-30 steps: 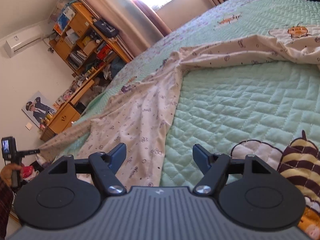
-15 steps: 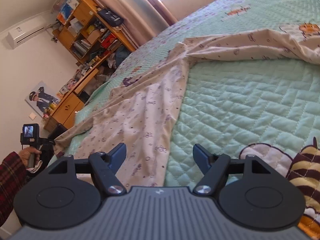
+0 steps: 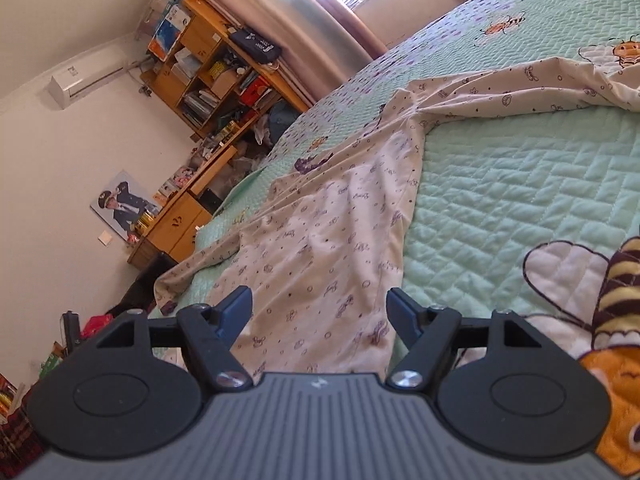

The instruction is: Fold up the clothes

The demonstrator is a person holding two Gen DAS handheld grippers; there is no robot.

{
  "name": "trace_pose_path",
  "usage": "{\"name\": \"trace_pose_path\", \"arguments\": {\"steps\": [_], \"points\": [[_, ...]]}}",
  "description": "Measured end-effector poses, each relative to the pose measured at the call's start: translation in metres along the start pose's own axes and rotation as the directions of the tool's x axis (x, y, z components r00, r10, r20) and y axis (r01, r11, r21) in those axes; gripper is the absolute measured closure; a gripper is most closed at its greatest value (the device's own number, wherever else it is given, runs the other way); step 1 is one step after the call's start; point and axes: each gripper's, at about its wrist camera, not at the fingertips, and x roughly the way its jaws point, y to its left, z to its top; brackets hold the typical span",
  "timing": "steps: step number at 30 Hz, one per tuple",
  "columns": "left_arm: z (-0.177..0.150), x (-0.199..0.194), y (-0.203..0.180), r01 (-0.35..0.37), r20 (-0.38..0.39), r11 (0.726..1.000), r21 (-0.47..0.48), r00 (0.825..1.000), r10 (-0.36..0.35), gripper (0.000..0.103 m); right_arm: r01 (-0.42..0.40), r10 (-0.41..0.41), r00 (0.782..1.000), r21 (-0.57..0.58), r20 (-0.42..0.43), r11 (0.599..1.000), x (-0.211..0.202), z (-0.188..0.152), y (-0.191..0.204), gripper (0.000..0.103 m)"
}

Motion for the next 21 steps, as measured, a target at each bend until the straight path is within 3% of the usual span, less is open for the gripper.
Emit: {"name": "trace_pose_path", "arguments": {"steps": [2,5,9,10,12,14,16,17,19,21], "points": [[-0.015,-0.001,0.014,-0.039,-0.009,0.998,-0.042,0.999,0.039,0.028,-0.004,0.004,1.000,-0.010,0.000,1.000,-0.007,-0.002,0.003,0.028],[-0.032,-0.020,0.038,-0.091,0.030,0.983,-0.162,0.995,0.097,0.029,-0.002,0.002,1.000,-0.021,0.012,1.000,-0.007,-0.001,0.009,0.026],[-0.031,-0.054,0.028,-0.100,0.136,0.982,-0.160,0.983,0.122,0.026,0.004,-0.002,0.999,-0.038,0.032,0.999,-0.006,0.001,0.017,0.026],[-0.026,-0.063,0.020,-0.086,0.173,0.986,-0.141,0.979,0.110,0.022,0.005,-0.004,0.999,-0.042,0.037,0.999,-0.006,0.001,0.019,0.026],[-0.012,-0.069,0.005,-0.080,0.178,0.986,-0.145,0.978,0.106,0.001,0.008,-0.006,0.999,-0.050,0.047,0.999,-0.005,0.002,0.023,0.026],[0.000,-0.059,-0.001,-0.190,0.207,0.969,-0.156,0.953,0.220,0.001,0.011,-0.008,0.998,-0.058,0.056,0.998,-0.005,0.003,0.027,0.026],[0.012,-0.049,-0.006,-0.306,0.237,0.937,-0.169,0.910,0.340,0.001,0.019,-0.014,0.998,-0.067,0.066,0.998,-0.006,0.004,0.030,0.026],[0.013,-0.039,0.008,-0.393,0.238,0.899,-0.194,0.870,0.432,0.001,0.028,-0.022,0.997,-0.073,0.071,0.997,-0.009,0.005,0.031,0.026],[0.015,-0.017,0.042,-0.562,0.228,0.789,-0.249,0.757,0.612,0.001,0.047,-0.041,0.996,-0.080,0.084,0.996,-0.015,0.007,0.031,0.026],[0.016,0.004,0.075,-0.704,0.207,0.643,-0.300,0.610,0.765,0.001,0.085,-0.077,0.992,-0.081,0.100,0.993,-0.022,0.011,0.028,0.026]]}}
